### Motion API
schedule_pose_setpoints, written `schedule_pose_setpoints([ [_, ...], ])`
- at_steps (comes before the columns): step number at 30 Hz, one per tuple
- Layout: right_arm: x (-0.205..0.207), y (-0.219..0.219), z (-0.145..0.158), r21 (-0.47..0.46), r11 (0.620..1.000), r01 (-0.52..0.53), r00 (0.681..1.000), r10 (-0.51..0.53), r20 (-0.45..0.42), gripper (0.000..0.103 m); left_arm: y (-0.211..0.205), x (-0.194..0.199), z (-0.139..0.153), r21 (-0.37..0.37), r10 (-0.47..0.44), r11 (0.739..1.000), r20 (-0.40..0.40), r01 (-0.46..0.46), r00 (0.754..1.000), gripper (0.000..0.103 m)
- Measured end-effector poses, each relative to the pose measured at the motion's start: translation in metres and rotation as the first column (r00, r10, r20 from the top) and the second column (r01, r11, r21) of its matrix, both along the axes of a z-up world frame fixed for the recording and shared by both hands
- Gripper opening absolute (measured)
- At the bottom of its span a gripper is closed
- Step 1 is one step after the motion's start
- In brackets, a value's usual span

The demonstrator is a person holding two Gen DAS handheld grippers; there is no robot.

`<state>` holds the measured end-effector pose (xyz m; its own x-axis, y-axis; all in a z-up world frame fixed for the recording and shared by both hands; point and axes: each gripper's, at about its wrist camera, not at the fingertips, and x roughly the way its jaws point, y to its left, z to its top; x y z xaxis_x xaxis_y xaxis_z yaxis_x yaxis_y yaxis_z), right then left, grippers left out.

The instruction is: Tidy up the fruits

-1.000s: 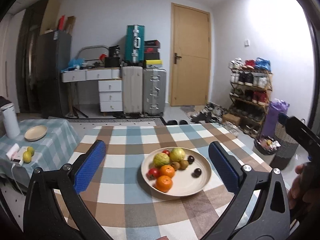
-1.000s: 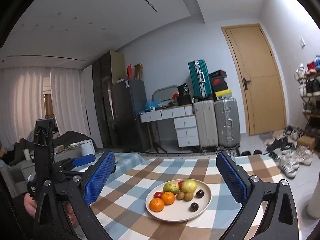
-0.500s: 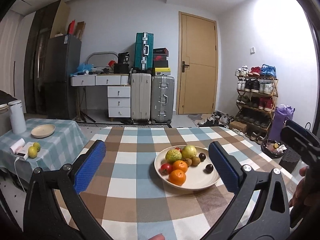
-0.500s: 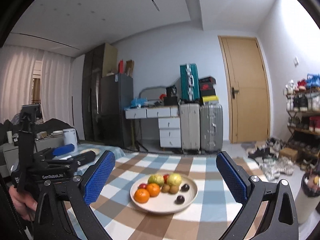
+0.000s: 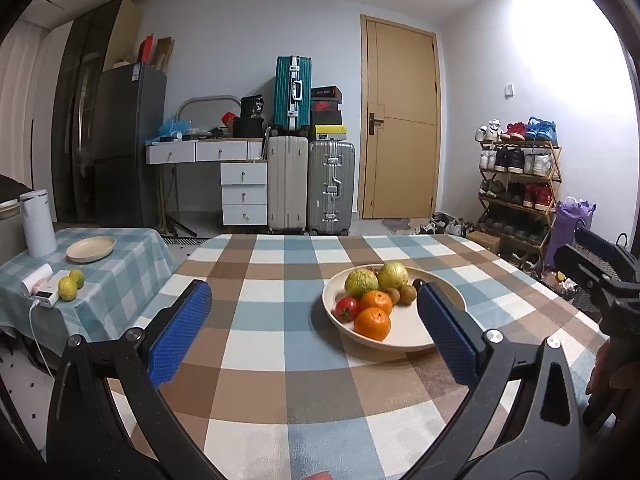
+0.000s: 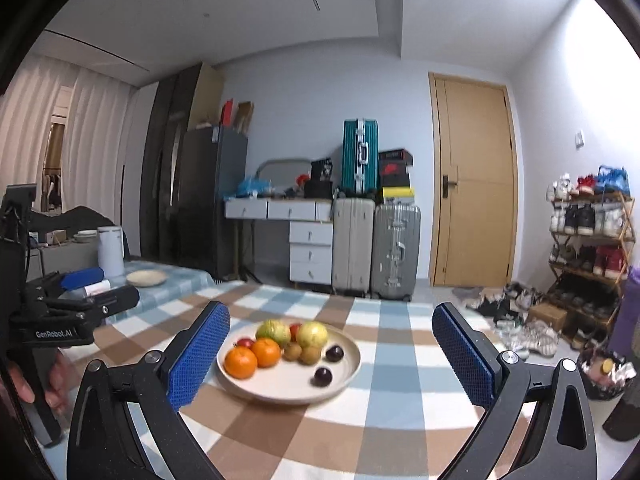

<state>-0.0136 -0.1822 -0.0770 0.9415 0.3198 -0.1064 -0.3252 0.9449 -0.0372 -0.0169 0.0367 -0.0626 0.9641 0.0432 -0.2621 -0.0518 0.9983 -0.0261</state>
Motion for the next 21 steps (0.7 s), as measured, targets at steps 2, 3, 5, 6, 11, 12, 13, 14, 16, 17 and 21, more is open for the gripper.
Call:
schedule_pose_setpoints([
  [2, 0.006, -0.002, -0.007, 0.019, 1.000, 0.007, 1.000, -0.006, -0.031, 0.103, 0.000, 0.000, 0.003, 0.003, -0.003, 1.000, -0.004, 0.003, 1.000, 0.103],
  [3, 0.010, -0.003, -0.009, 0.024, 1.000, 0.007, 0.999, -0.006, -0.045, 0.103, 0.000, 0.002, -0.002, 0.006, -0.005, 1.000, -0.007, 0.005, 1.000, 0.103],
  [5, 0.014, -0.003, -0.011, 0.028, 1.000, 0.007, 0.998, -0.005, -0.055, 0.103, 0.001, 0.005, -0.003, -0.001, -0.010, 1.000, -0.021, 0.010, 1.000, 0.103],
  [6, 0.016, -0.003, -0.013, 0.027, 1.000, 0.000, 0.998, 0.002, -0.064, 0.103, 0.002, 0.007, -0.004, 0.003, 0.004, 1.000, -0.020, -0.004, 1.000, 0.103],
  [11, 0.038, 0.006, -0.024, -0.029, 1.000, 0.012, 0.980, -0.017, -0.198, 0.103, 0.004, 0.018, -0.013, 0.018, 0.045, 0.999, -0.066, -0.044, 0.997, 0.103],
  [12, 0.039, 0.008, -0.024, -0.039, 0.999, 0.011, 0.979, -0.019, -0.201, 0.103, 0.004, 0.016, -0.013, 0.019, 0.047, 0.999, -0.060, -0.046, 0.997, 0.103],
  [13, 0.038, 0.008, -0.024, -0.032, 0.999, -0.005, 0.982, -0.001, -0.189, 0.103, 0.003, 0.017, -0.014, 0.023, 0.045, 0.999, -0.062, -0.043, 0.997, 0.103],
  [14, 0.037, 0.007, -0.025, -0.029, 1.000, -0.011, 0.982, 0.006, -0.187, 0.103, 0.003, 0.018, -0.016, 0.024, 0.038, 0.999, -0.064, -0.036, 0.997, 0.103],
  [16, 0.036, 0.007, -0.026, -0.028, 1.000, -0.011, 0.983, 0.006, -0.183, 0.103, 0.003, 0.020, -0.016, 0.021, 0.036, 0.999, -0.070, -0.034, 0.997, 0.103],
  [17, 0.037, 0.007, -0.027, -0.030, 0.999, -0.013, 0.982, 0.007, -0.187, 0.103, 0.002, 0.019, -0.014, 0.021, 0.036, 0.999, -0.068, -0.034, 0.997, 0.103],
  [21, 0.035, 0.007, -0.026, -0.031, 0.999, -0.017, 0.981, 0.011, -0.192, 0.103, 0.003, 0.020, -0.015, 0.022, 0.036, 0.999, -0.069, -0.035, 0.997, 0.103],
])
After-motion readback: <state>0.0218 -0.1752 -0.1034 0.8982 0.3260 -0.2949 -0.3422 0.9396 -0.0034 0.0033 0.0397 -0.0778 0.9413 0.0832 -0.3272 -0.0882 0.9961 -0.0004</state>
